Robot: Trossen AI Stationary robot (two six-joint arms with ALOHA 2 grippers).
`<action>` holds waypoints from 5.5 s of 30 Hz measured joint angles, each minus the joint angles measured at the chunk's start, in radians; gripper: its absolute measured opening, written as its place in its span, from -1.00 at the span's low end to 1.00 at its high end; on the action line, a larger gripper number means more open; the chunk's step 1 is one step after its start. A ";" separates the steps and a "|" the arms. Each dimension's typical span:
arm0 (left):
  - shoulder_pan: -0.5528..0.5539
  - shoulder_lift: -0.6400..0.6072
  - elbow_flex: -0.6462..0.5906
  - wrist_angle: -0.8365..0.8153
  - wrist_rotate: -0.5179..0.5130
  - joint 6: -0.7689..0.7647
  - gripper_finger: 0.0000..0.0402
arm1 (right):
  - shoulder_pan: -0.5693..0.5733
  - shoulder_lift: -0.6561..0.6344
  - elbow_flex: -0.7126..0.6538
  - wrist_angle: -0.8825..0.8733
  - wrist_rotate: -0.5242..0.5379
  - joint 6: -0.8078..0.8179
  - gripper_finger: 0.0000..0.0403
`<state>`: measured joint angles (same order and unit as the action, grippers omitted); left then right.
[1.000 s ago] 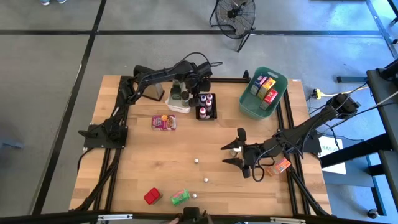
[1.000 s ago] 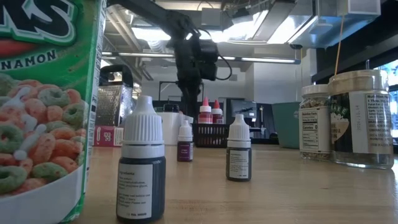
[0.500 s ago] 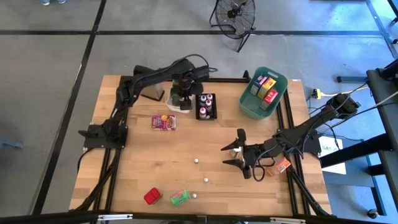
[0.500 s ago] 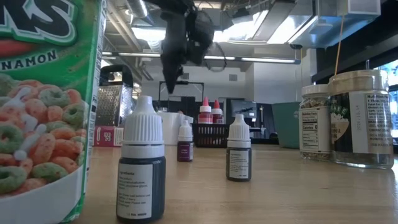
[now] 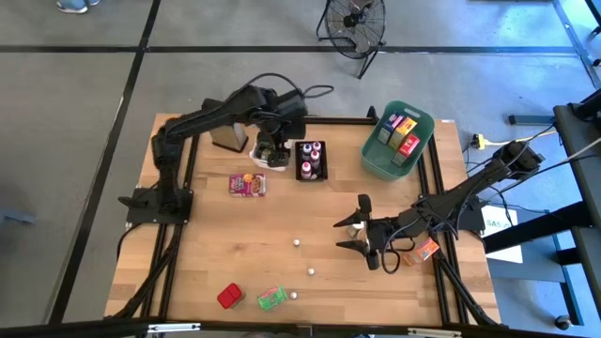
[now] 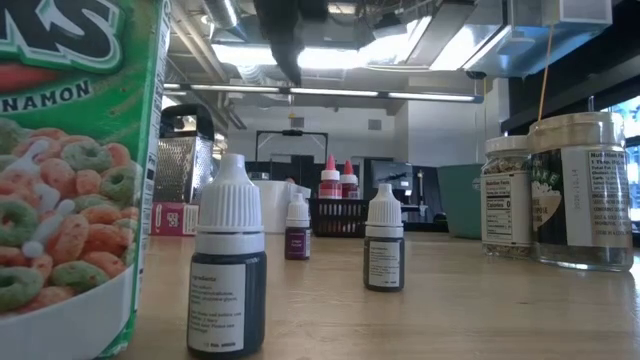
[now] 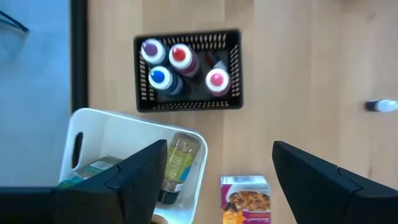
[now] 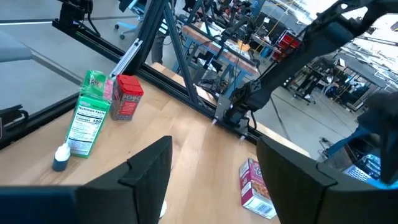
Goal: Pick & Place Kitchen Items
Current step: Adjust the black seasoning bottle in the white bin
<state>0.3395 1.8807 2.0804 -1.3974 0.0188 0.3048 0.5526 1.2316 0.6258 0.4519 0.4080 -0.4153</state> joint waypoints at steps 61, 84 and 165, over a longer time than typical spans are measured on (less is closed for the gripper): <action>0.155 -0.079 -0.541 0.279 0.026 0.467 0.43 | -0.076 0.000 0.000 -0.097 0.088 0.176 0.17; 0.213 0.022 -0.577 0.364 0.133 0.499 0.43 | -0.076 0.000 0.000 -0.111 0.087 0.176 0.17; 0.233 0.085 -0.599 0.482 0.130 0.370 0.43 | -0.141 0.000 0.000 -0.156 0.008 0.255 0.17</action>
<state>0.5722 1.9654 1.4811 -0.9152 0.1490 0.6753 0.4114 1.2318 0.6258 0.2958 0.4164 -0.1608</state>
